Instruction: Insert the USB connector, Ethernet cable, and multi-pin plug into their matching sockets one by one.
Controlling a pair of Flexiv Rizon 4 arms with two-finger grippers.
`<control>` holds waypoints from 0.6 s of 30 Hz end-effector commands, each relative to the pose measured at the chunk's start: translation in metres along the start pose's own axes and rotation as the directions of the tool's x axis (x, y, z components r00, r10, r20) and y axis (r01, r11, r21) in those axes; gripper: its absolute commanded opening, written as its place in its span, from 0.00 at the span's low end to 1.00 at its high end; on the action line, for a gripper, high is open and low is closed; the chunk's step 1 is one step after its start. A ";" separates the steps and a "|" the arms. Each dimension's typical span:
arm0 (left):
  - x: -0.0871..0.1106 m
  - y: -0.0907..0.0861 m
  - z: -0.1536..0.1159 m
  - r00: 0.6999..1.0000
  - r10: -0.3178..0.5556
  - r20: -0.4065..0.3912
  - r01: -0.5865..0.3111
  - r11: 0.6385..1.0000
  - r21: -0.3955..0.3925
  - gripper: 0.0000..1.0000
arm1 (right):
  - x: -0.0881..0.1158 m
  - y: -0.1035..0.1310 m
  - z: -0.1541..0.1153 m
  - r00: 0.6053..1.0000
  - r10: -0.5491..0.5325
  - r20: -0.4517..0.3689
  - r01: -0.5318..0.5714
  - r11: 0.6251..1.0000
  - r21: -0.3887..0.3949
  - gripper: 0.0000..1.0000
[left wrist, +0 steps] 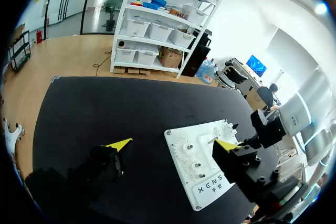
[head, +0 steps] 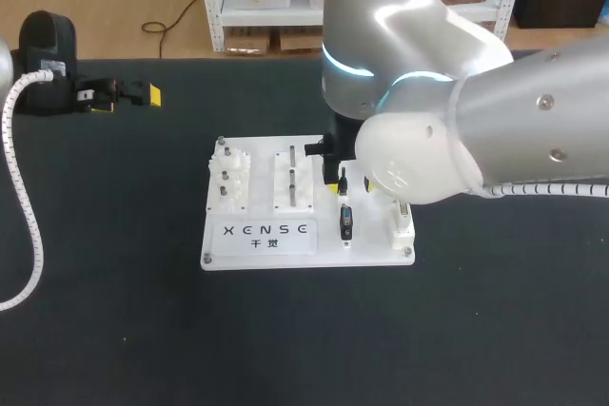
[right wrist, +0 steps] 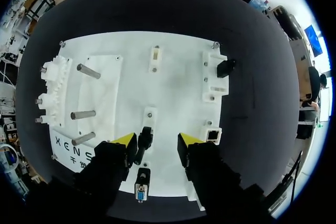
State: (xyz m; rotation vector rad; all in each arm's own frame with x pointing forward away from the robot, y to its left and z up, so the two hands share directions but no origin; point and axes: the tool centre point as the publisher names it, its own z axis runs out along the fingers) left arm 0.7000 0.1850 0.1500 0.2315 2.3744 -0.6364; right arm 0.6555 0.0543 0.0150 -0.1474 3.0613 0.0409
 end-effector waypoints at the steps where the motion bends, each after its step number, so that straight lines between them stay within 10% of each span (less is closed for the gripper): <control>1: 0.000 0.000 0.000 1.000 0.000 0.000 0.000 1.000 0.000 1.00 | -0.003 0.002 -0.001 1.000 0.000 -0.001 0.000 1.000 0.000 0.50; 18: 0.000 0.000 0.000 1.000 0.000 0.000 0.000 1.000 0.000 1.00 | -0.005 0.002 -0.001 1.000 0.007 0.008 -0.007 1.000 0.005 0.30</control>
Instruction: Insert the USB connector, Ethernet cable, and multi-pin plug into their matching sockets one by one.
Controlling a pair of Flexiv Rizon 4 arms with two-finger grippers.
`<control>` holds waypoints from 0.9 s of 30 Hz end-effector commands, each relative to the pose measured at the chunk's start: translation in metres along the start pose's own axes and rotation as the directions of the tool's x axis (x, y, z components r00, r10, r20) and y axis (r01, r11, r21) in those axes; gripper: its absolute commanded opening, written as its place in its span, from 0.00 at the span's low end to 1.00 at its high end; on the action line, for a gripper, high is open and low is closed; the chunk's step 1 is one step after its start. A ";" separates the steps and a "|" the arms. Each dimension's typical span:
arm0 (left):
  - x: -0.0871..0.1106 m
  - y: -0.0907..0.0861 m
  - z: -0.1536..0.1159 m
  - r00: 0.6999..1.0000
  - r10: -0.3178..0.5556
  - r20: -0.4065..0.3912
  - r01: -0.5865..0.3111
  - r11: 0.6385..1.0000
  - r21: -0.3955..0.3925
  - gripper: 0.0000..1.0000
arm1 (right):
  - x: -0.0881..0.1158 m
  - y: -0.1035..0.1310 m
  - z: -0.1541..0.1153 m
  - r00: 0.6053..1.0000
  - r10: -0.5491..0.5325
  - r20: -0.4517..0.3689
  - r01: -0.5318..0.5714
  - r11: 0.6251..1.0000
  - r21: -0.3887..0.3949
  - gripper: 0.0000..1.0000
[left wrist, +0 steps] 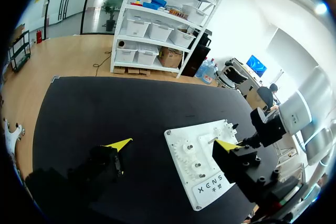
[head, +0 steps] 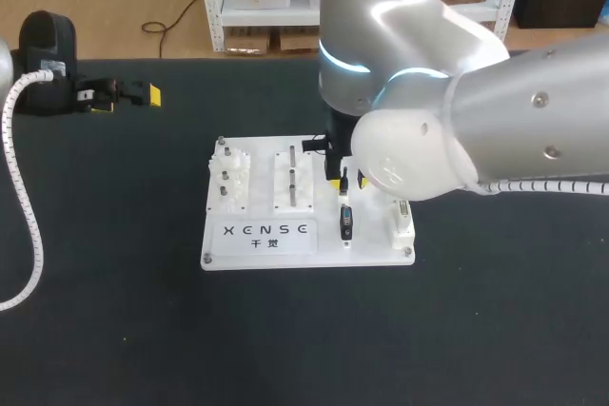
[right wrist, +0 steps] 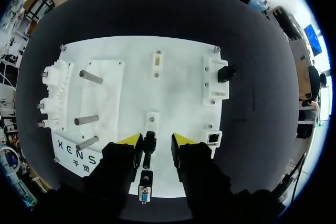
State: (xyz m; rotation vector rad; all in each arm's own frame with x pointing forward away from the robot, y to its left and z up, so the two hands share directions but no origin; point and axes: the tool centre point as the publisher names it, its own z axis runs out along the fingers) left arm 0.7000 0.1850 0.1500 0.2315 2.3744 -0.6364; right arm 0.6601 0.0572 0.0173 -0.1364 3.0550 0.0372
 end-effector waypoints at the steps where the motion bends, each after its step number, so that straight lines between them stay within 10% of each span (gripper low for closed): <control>1: 0.000 0.000 0.000 1.000 0.000 0.000 0.000 1.000 0.000 1.00 | 0.000 -0.001 0.001 1.000 0.000 0.002 0.000 1.000 0.002 0.28; 27: 0.000 0.000 0.000 1.000 0.000 0.000 0.000 1.000 0.000 1.00 | 0.003 0.002 -0.009 0.999 -0.037 0.023 0.036 0.999 0.039 0.00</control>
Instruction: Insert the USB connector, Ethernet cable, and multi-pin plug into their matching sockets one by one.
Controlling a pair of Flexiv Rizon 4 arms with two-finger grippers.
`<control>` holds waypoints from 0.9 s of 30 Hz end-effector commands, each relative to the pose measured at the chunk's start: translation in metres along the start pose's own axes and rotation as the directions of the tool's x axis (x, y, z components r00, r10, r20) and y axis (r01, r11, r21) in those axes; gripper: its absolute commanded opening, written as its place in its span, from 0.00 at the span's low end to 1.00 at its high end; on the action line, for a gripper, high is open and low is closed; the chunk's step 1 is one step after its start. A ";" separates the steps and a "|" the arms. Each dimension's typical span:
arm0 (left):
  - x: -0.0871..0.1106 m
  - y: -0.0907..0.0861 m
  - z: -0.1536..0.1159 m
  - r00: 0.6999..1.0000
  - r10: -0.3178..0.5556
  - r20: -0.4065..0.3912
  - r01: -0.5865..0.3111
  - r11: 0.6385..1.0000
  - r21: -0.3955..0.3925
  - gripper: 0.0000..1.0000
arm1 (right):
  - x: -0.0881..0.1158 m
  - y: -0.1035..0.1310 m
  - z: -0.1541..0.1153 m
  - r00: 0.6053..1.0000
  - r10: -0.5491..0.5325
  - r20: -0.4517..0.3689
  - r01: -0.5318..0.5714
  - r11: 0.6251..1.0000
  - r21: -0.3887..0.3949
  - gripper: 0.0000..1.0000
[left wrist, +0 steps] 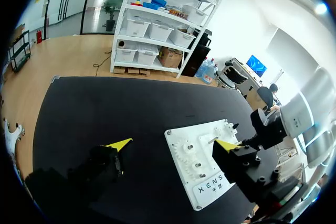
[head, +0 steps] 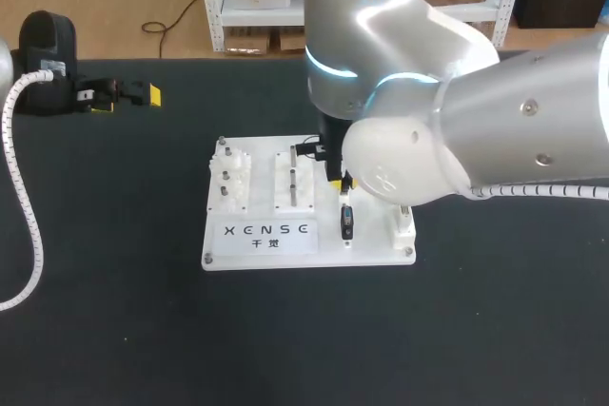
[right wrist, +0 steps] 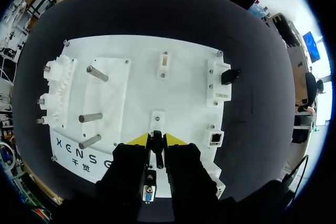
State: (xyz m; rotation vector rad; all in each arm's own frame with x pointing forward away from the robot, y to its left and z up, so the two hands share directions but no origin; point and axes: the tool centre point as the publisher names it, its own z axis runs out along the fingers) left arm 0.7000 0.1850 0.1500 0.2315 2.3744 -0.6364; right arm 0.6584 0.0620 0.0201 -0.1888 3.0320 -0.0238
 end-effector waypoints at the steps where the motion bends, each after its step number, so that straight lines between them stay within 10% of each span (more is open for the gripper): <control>1: 0.000 0.000 0.000 1.000 0.000 0.000 0.000 1.000 0.000 1.00 | 0.001 -0.004 -0.008 1.000 0.001 0.007 -0.001 1.000 -0.001 0.00; 27: 0.000 0.000 0.000 1.000 0.000 0.000 0.000 1.000 0.000 1.00 | 0.008 -0.044 -0.031 0.999 0.043 0.032 -0.042 0.999 -0.020 0.00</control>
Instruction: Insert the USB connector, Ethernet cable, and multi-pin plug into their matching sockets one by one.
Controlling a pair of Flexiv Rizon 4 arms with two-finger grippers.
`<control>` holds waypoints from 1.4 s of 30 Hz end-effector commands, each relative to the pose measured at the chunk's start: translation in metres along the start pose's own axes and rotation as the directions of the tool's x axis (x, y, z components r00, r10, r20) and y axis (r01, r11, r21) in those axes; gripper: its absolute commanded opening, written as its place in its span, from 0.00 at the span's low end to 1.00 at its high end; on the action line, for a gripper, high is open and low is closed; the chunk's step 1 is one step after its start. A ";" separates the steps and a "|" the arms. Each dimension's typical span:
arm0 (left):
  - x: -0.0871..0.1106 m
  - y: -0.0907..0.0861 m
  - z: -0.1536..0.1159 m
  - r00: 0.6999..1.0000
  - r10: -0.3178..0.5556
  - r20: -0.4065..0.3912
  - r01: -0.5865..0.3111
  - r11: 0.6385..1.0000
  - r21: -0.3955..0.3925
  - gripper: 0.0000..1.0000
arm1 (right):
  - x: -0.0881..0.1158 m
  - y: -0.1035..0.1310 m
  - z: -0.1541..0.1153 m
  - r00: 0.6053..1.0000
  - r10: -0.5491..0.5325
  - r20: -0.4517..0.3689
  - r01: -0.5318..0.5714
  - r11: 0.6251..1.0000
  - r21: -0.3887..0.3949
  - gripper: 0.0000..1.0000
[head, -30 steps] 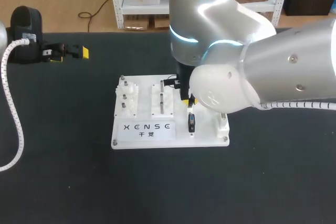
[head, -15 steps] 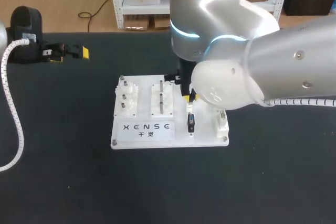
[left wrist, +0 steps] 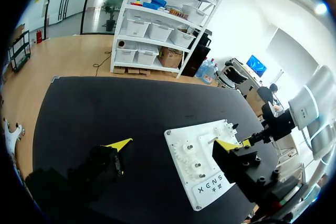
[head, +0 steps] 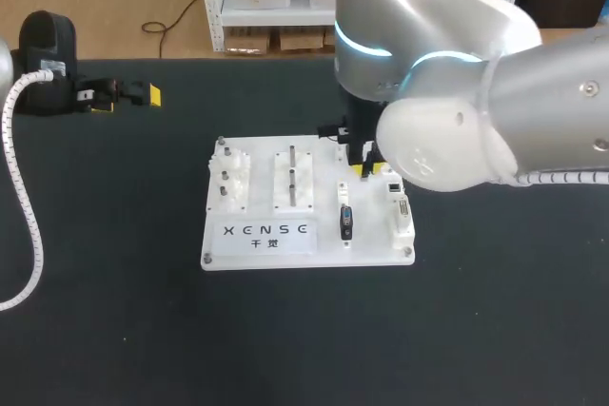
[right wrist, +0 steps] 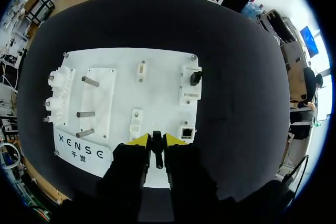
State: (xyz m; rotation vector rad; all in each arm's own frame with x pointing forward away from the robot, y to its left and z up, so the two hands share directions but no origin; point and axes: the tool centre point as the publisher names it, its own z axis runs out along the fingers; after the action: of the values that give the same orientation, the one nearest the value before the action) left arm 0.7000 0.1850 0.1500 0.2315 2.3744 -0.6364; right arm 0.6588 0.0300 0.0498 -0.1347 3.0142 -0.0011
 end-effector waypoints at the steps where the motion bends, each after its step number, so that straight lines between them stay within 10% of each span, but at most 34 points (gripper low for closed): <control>1: 0.000 0.000 0.000 1.000 0.000 0.000 0.000 1.000 0.000 1.00 | 0.007 -0.015 -0.001 1.000 0.010 0.010 -0.010 1.000 -0.006 0.00; 42: 0.000 0.000 0.000 1.000 0.000 0.000 0.000 1.000 0.000 1.00 | 0.005 -0.044 0.019 0.997 0.072 -0.021 -0.072 0.997 0.021 0.00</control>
State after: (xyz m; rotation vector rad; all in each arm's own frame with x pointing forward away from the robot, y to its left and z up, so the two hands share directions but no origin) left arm 0.7000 0.1850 0.1500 0.2315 2.3744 -0.6364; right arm 0.6601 -0.0136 0.0320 -0.0259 3.0428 -0.0255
